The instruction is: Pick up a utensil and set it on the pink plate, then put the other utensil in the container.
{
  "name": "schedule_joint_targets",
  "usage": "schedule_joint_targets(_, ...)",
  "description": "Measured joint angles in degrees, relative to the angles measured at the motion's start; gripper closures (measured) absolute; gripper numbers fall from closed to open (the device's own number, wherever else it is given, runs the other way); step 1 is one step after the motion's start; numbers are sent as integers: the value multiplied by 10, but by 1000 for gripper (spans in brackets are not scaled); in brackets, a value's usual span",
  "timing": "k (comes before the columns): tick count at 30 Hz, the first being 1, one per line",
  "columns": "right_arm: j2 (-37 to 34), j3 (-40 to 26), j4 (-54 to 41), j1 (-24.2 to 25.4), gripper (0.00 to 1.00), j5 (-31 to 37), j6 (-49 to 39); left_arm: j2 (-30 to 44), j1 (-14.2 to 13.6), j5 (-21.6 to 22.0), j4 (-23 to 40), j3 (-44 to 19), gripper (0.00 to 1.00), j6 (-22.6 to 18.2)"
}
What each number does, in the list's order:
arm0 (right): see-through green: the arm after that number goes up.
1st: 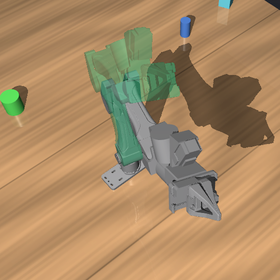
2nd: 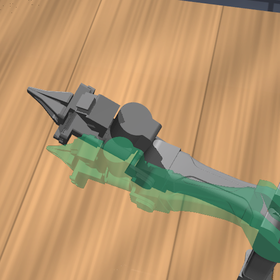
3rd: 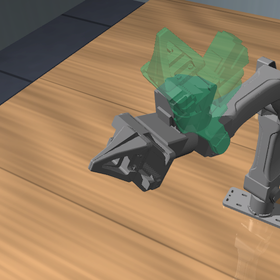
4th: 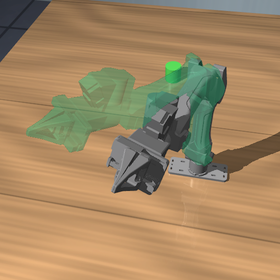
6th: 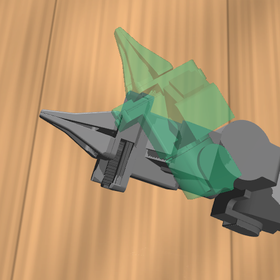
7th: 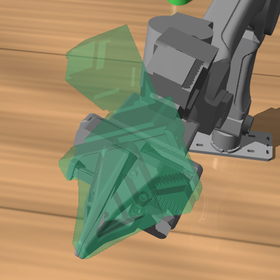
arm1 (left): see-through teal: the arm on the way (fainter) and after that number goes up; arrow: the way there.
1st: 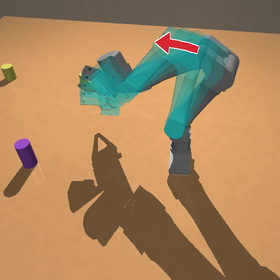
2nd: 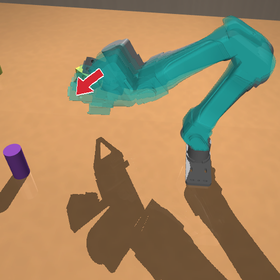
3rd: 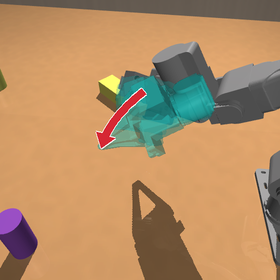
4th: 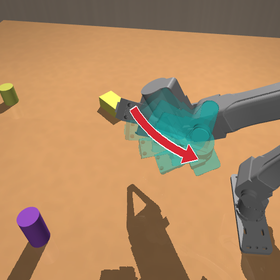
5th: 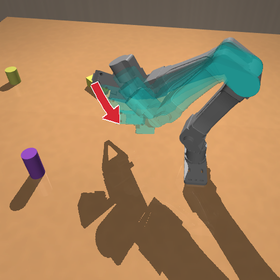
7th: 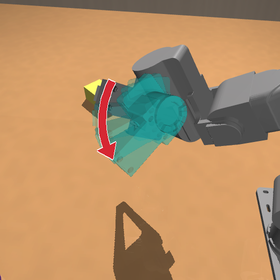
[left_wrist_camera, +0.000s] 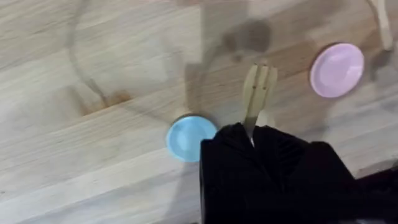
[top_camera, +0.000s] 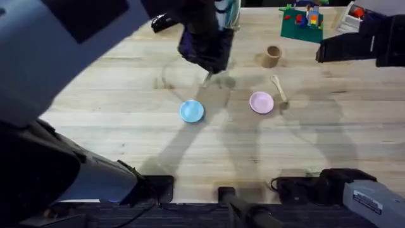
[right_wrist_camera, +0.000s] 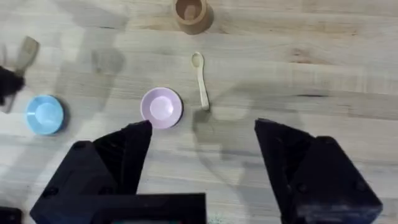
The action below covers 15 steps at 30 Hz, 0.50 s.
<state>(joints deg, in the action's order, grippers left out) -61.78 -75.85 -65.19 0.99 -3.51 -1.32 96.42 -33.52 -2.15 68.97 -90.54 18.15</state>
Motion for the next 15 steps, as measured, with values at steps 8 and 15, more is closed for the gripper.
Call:
schedule_joint_targets(8, 0, 0, 0, 0, 7, 0, 0, 38, -104, -17, -93, 0, 958, 42)
schedule_joint_targets(15, 0, 0, 0, 0, 6, 0, 0, 92, -134, -26, -129, 0, 958, 47)
